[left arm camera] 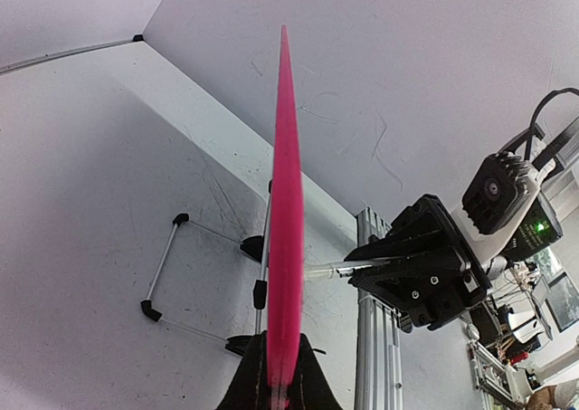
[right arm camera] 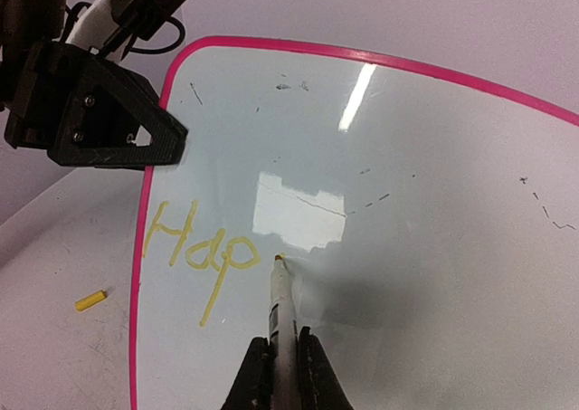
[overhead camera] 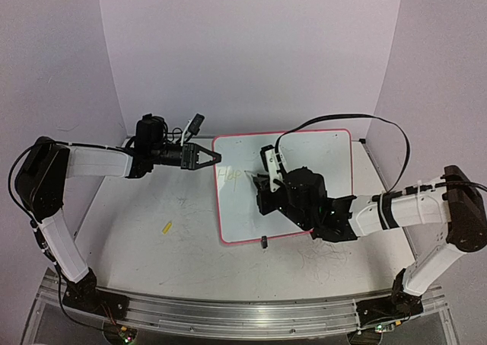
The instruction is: Write a sentence on the whiteboard
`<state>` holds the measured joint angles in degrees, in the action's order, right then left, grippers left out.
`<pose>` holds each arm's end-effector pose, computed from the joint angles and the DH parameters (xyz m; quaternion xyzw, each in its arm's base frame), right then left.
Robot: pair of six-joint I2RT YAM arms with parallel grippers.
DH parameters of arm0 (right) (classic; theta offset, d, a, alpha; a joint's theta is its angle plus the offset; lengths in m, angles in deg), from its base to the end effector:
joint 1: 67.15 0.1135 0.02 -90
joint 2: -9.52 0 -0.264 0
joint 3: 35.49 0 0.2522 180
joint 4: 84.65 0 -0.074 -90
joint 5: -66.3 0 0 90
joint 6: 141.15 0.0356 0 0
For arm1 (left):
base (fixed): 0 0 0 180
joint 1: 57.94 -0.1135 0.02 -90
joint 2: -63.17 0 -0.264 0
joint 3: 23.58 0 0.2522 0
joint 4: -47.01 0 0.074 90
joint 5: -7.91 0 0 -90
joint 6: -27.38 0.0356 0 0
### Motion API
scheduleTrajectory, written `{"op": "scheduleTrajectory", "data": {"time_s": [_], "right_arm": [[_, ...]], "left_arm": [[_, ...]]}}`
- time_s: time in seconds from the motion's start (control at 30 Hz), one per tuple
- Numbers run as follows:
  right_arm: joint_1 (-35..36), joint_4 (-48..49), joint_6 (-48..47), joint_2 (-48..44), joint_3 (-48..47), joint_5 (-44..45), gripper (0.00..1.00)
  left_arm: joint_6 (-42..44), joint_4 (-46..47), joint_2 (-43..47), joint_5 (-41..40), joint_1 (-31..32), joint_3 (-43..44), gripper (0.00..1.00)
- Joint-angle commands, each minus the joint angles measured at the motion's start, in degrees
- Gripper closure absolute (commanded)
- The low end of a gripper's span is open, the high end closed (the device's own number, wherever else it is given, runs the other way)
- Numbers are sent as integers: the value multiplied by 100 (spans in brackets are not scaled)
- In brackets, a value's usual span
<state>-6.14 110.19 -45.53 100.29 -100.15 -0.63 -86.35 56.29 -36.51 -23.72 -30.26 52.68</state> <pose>0.1841 0.3035 0.2456 -0.2398 0.7297 0.2121 0.6042 0.3275 -0.2060 0.2509 0.3233 0.6779 -0.5793 0.3167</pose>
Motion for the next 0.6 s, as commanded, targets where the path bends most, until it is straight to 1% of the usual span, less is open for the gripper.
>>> {"op": "scheduleTrajectory", "data": {"time_s": [0.0,0.57], "right_arm": [[-25,-50,19,90,-161,102,100],[62,-273,304,0,89,-48,100]], "left_arm": [[-36,165,230,303,75,34,100],[-36,165,256,289,76,34,100]]}}
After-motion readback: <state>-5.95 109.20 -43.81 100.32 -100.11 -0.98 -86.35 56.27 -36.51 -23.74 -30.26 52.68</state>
